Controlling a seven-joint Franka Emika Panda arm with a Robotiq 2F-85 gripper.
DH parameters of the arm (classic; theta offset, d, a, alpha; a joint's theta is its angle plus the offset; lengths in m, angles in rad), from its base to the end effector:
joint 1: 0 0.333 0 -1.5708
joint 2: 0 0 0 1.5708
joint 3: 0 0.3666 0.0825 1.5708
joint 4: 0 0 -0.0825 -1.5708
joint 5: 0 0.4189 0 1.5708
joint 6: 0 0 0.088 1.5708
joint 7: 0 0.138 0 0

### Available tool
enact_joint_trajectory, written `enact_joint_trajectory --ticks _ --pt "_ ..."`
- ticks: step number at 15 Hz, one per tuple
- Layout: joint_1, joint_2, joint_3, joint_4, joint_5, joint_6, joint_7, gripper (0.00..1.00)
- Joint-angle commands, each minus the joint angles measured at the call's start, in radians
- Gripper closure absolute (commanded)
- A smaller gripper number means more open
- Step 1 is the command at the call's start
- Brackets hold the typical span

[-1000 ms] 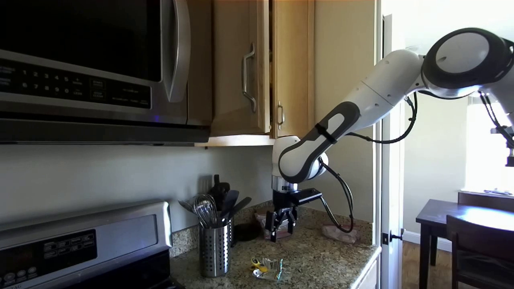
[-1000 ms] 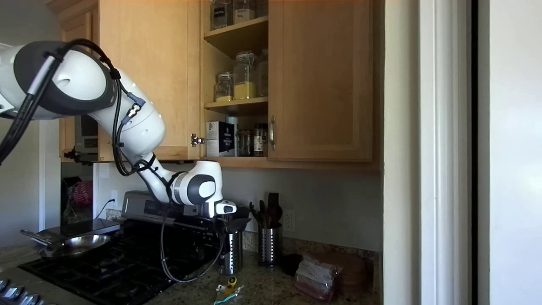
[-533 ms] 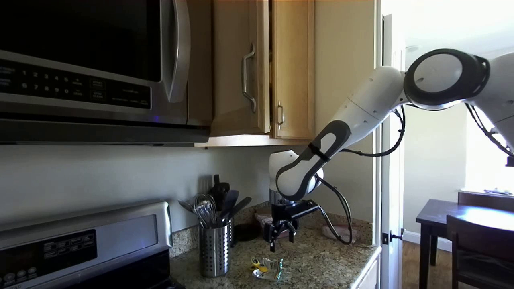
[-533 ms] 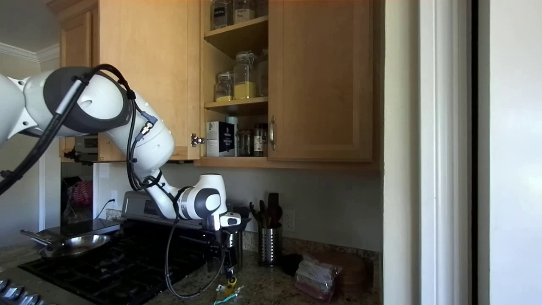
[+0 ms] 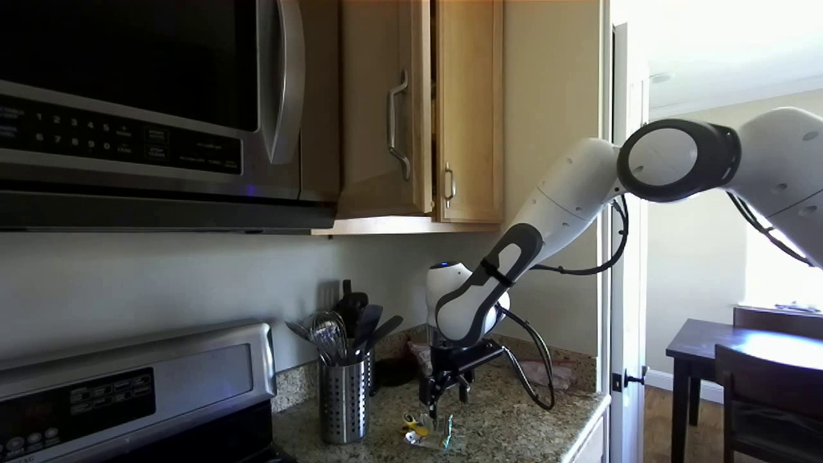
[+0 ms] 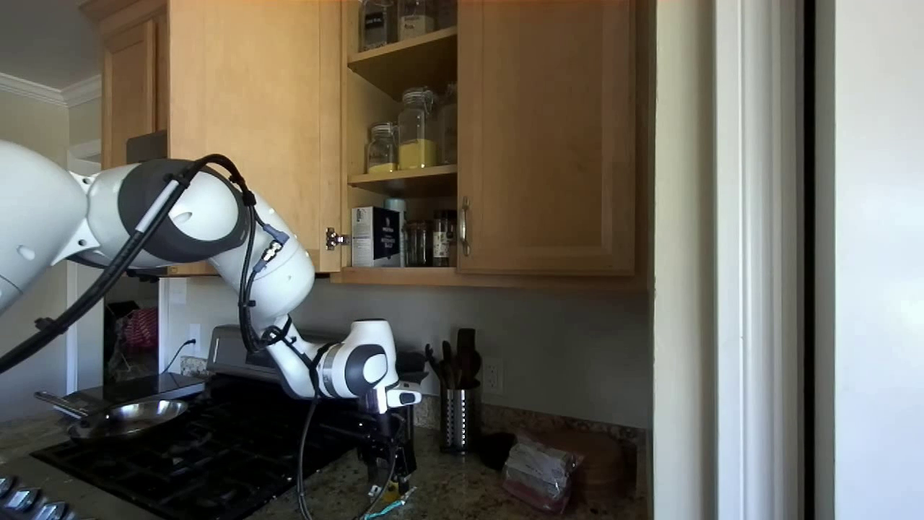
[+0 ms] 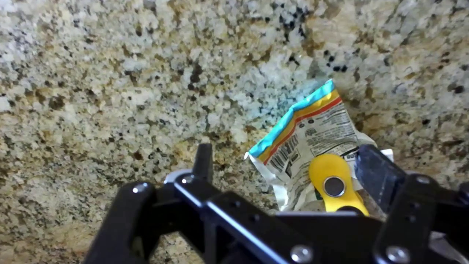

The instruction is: Put the paper on the counter on the bottom shelf of the open cabinet and then close the cabinet door

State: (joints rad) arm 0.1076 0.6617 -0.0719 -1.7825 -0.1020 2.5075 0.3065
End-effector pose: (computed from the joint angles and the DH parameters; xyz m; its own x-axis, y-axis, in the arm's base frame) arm 0.7189 0.0284 0.1724 0.9817 -0.1686 0.0884 -0.1762 -0.9805 0.0867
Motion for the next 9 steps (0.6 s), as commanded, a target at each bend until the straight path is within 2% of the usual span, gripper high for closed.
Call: enact_joint_trajectory --ticks 1,4,5,6,8,9 --pt "0.003 0.067 -0.024 0.056 0.004 0.021 0.007 0.00" --pt "-0.014 0.123 -0.014 0.108 0.028 0.004 -0.012 0.00" --pt "-0.020 0.142 -0.009 0.125 0.036 0.000 -0.019 0.03" --pt "-0.024 0.158 -0.006 0.140 0.042 -0.002 -0.024 0.16" --pt "-0.030 0.187 -0.003 0.168 0.053 -0.004 -0.031 0.15" --pt "-0.036 0.201 0.000 0.182 0.063 -0.002 -0.038 0.20"
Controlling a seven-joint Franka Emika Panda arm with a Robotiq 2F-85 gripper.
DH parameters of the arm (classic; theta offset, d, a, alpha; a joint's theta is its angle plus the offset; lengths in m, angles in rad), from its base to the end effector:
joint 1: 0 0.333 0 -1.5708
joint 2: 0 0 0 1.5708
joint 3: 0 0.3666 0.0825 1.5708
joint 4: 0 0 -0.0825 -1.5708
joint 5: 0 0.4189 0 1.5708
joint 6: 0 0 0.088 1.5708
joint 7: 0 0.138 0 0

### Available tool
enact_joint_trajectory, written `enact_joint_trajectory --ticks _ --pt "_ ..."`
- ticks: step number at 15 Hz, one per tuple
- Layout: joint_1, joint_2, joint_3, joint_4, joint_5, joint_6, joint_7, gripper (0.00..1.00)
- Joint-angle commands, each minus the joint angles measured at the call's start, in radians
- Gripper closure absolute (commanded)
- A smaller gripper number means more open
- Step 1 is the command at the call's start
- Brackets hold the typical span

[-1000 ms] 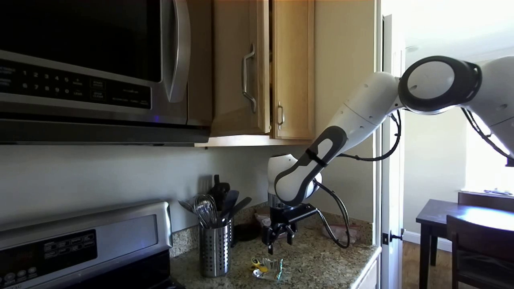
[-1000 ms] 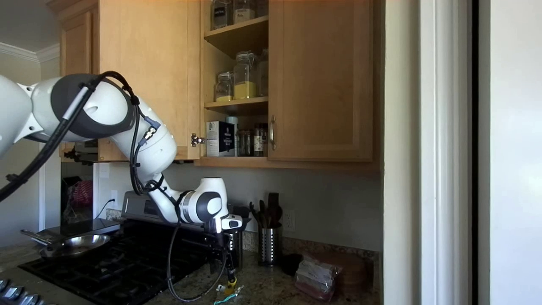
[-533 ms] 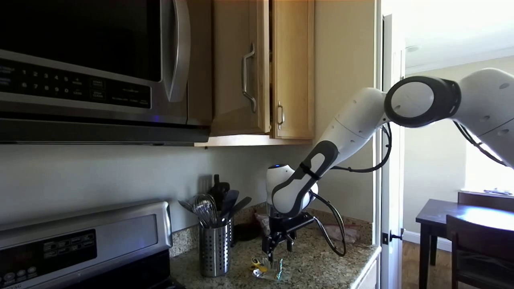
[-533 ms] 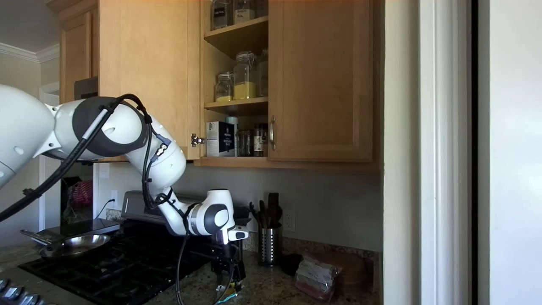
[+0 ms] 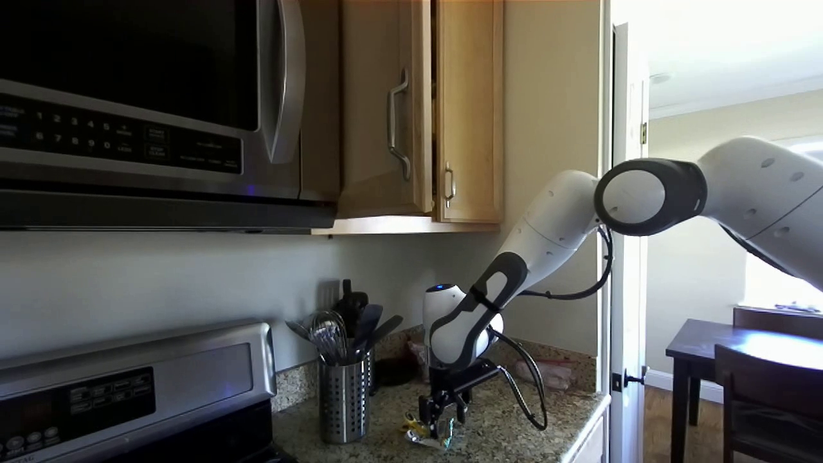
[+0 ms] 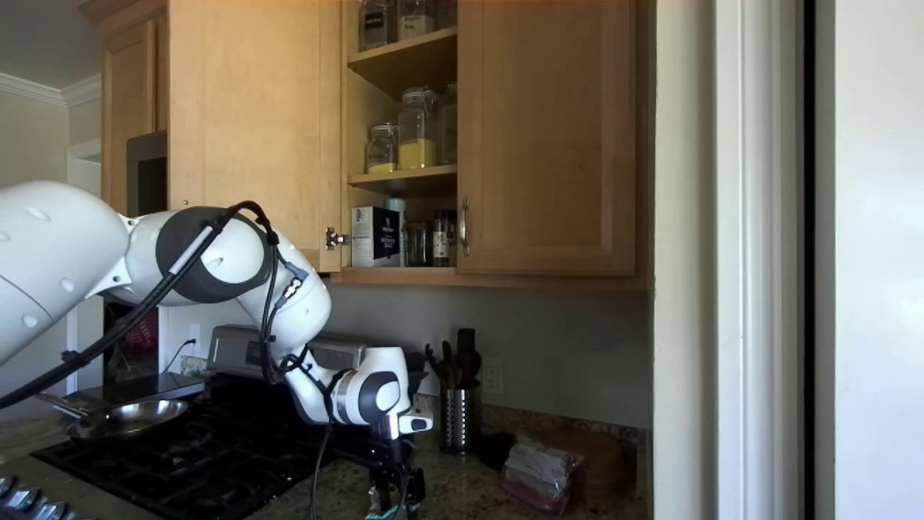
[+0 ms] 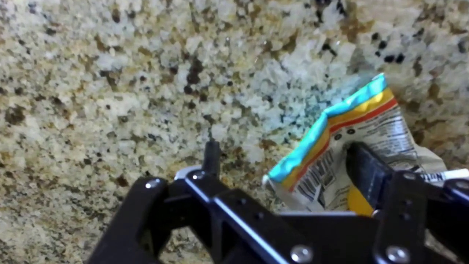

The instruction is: Put the paper on the counter on the bottom shelf of the open cabinet and then close the cabinet door

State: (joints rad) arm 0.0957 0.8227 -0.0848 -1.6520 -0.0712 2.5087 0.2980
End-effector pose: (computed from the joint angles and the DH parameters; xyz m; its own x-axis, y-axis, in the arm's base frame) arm 0.7418 0.0136 0.1107 0.9784 -0.1978 0.0606 -0.2028 -0.9749 0.0922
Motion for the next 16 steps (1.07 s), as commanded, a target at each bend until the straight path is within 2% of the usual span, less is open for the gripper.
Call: enact_joint_trajectory --ticks 1,2,3,4,11,13,16 --pt "-0.030 0.051 0.016 0.064 0.042 -0.002 -0.035 0.19" --pt "-0.034 0.058 0.018 0.078 0.051 -0.001 -0.041 0.20" --pt "-0.037 0.065 0.018 0.088 0.058 -0.001 -0.044 0.36" --pt "-0.039 0.068 0.020 0.096 0.065 -0.001 -0.047 0.44" --pt "-0.033 0.029 0.016 0.077 0.074 0.009 -0.046 0.90" --pt "-0.031 0.015 0.014 0.064 0.071 0.012 -0.045 0.95" --pt "-0.040 -0.016 0.022 0.035 0.082 -0.008 -0.052 0.95"
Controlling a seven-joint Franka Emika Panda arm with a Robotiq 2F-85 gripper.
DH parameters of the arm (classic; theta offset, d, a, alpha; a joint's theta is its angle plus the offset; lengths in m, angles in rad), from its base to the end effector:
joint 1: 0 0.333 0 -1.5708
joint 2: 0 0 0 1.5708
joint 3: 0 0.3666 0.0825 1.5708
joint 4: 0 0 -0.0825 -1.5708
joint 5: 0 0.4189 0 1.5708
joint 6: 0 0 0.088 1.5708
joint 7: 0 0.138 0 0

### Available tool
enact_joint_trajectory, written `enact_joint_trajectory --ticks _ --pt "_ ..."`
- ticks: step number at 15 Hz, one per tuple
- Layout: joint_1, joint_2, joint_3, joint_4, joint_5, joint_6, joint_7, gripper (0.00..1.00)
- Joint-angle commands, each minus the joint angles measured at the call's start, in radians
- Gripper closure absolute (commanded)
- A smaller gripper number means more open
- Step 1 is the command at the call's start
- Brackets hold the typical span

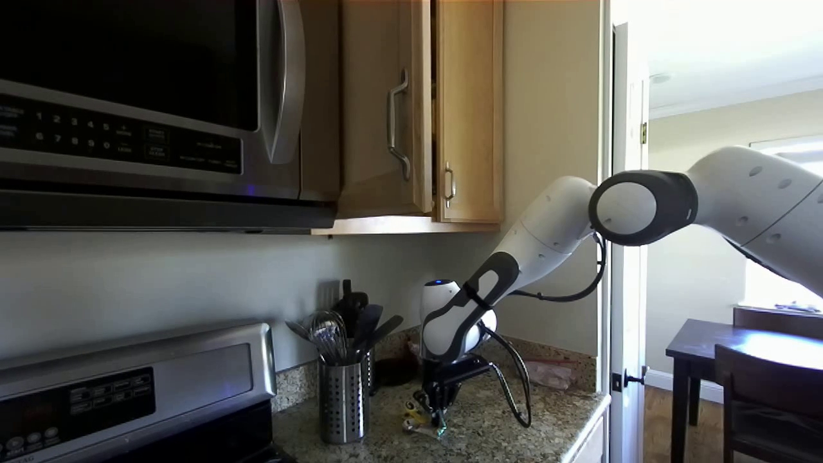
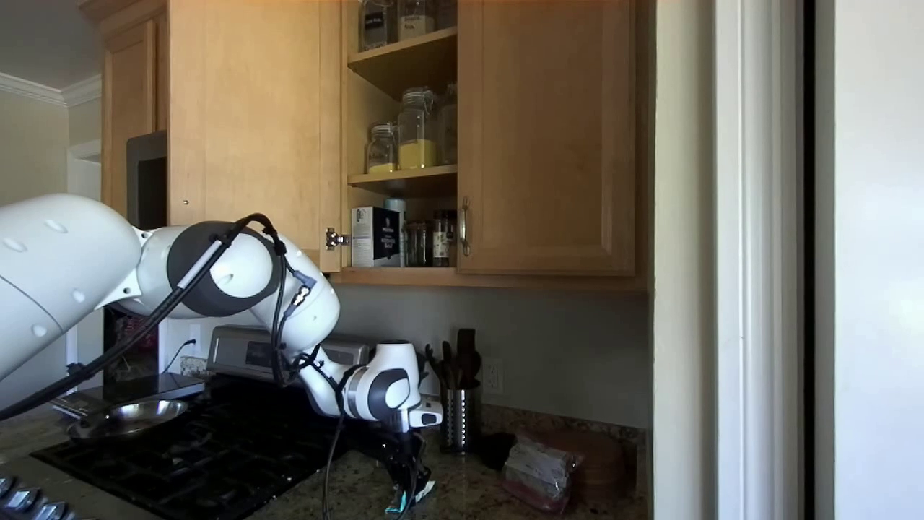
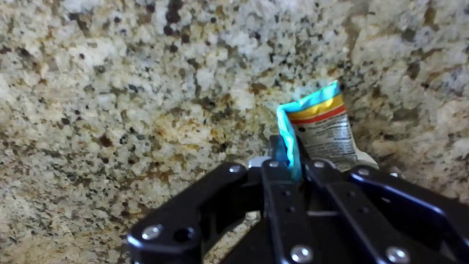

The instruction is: Put the paper on the counter on the bottom shelf of the open cabinet and then close the cabinet door

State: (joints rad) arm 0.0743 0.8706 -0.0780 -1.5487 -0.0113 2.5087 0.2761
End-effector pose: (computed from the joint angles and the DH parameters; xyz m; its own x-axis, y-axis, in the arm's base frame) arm 0.7727 0.0056 0.1183 0.9663 -0.2349 0.1049 -0.2401 -0.9699 0.0400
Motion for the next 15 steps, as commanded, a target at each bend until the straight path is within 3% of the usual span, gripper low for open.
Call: enact_joint_trajectory --ticks 1,15 --pt "-0.020 -0.072 0.015 -0.075 0.023 -0.012 -0.032 0.93" --pt "-0.032 -0.459 0.017 -0.288 -0.017 -0.144 -0.144 0.94"
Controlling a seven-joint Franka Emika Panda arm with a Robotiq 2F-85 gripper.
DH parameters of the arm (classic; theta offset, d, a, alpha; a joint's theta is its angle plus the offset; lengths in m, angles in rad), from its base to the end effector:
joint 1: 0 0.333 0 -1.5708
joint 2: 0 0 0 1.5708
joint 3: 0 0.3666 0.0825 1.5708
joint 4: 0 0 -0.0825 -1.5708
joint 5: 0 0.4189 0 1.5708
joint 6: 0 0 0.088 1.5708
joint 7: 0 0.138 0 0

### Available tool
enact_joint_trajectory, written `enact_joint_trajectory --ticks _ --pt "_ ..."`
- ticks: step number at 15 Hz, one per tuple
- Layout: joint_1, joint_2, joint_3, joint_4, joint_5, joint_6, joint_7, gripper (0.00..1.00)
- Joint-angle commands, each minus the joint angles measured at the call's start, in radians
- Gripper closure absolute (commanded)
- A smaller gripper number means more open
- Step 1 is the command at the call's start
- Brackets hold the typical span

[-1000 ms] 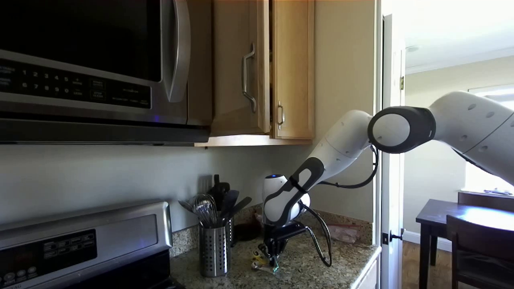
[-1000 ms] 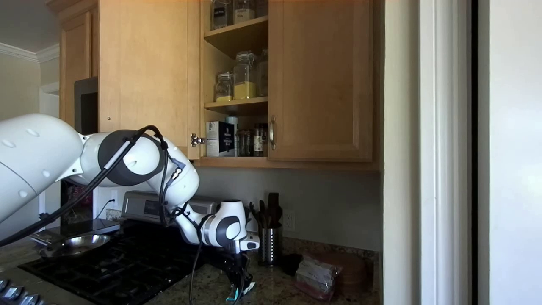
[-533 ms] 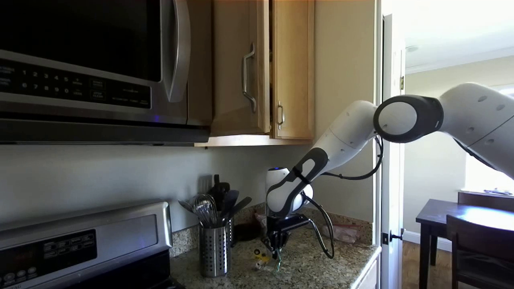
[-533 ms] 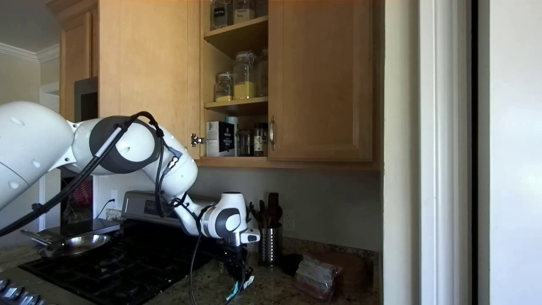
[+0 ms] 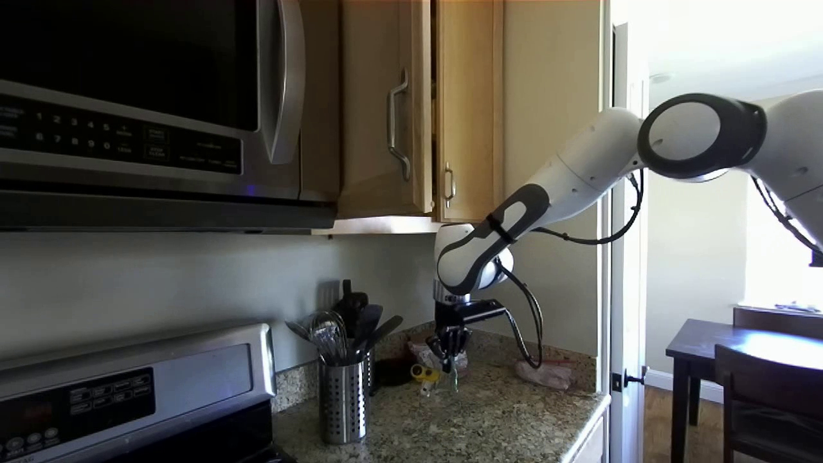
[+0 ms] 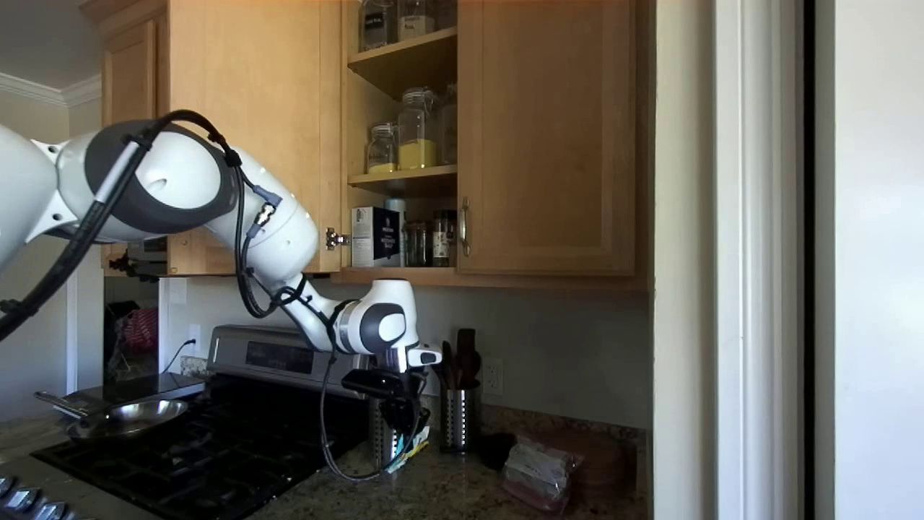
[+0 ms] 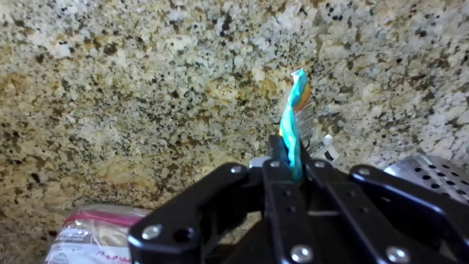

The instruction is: Put the paper on the counter on the bottom shelf of the open cabinet and then close the cabinet door

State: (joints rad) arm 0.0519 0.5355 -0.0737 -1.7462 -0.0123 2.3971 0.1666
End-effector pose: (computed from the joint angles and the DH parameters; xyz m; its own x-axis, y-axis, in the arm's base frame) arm 0.7326 -0.0112 0.2693 0.9789 -0.1637 0.1220 -0.1682 -0.9854 0.0270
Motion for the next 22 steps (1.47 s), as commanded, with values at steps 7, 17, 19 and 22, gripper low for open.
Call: enact_joint_trajectory --ticks 7,17,19,22 --pt "-0.016 -0.301 0.034 -0.119 -0.015 -0.150 -0.114 0.93" --pt "-0.011 -0.493 0.040 -0.047 -0.082 -0.287 -0.051 0.94" --pt "-0.013 -0.507 0.042 -0.012 -0.097 -0.307 -0.033 0.93" --pt "-0.015 -0.508 0.045 0.053 -0.116 -0.331 -0.015 0.94"
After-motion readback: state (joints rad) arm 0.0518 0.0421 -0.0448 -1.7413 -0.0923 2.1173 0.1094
